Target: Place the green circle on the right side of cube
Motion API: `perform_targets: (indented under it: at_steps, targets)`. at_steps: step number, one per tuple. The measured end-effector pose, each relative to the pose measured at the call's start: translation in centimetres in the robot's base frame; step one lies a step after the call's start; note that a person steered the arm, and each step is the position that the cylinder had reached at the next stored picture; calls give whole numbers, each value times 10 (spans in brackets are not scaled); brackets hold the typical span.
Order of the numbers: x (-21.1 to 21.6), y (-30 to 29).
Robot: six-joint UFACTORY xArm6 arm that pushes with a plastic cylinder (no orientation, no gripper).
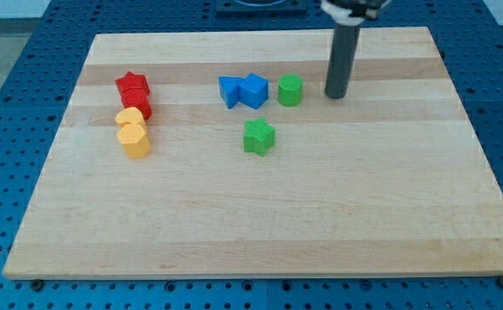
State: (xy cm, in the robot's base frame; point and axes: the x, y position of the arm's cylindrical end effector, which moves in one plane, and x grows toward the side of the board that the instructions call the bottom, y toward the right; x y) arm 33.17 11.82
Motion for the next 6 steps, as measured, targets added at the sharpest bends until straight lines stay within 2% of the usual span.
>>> perform_targets:
  at_steps: [1, 3, 4, 5, 6]
  targets:
    - [-22, -15]
    - [-12, -67]
    - [-12, -67]
    - [-6, -38]
    - [16, -31]
